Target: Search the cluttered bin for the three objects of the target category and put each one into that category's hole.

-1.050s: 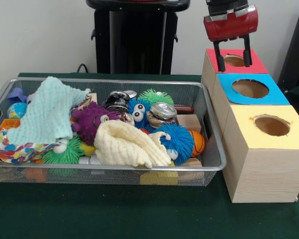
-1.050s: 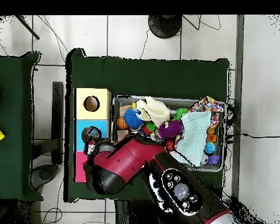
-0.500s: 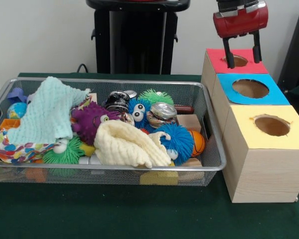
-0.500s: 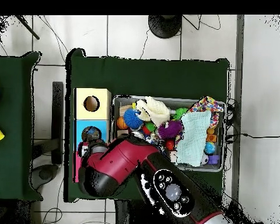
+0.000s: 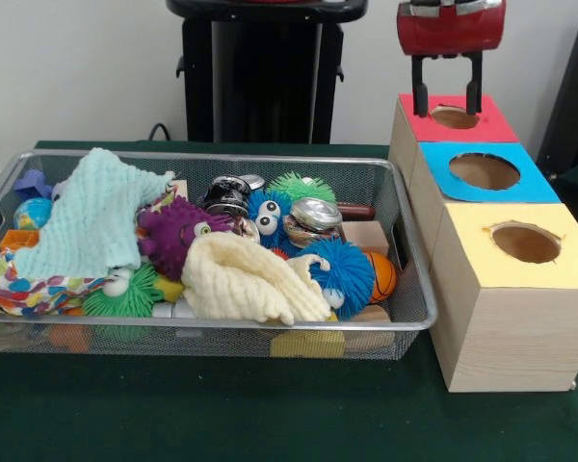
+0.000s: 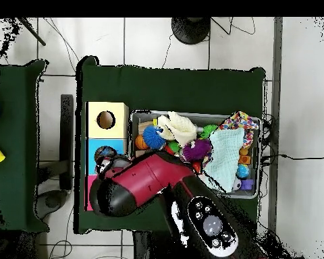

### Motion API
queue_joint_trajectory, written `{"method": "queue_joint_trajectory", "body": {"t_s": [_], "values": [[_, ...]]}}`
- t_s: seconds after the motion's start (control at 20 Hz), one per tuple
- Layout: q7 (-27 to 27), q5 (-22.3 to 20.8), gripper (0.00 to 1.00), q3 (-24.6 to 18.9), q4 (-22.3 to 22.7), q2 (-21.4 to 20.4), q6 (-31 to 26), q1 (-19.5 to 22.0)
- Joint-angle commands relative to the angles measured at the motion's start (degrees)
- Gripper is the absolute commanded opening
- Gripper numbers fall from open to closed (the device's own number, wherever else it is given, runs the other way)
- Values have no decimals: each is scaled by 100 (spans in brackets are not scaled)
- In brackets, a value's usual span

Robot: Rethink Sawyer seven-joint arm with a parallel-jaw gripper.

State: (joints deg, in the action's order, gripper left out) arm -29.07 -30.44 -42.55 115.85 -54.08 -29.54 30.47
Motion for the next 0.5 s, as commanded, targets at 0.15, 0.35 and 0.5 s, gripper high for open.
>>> {"method": "queue_joint_trajectory", "body": {"t_s": [0.15, 0.35, 0.5], "values": [[3777, 2003, 100, 1053, -793, -30, -246, 84], [4420, 2423, 100, 1893, -1245, 246, -495, -353], [4477, 2491, 100, 2129, -1399, 388, -593, -479]]}}
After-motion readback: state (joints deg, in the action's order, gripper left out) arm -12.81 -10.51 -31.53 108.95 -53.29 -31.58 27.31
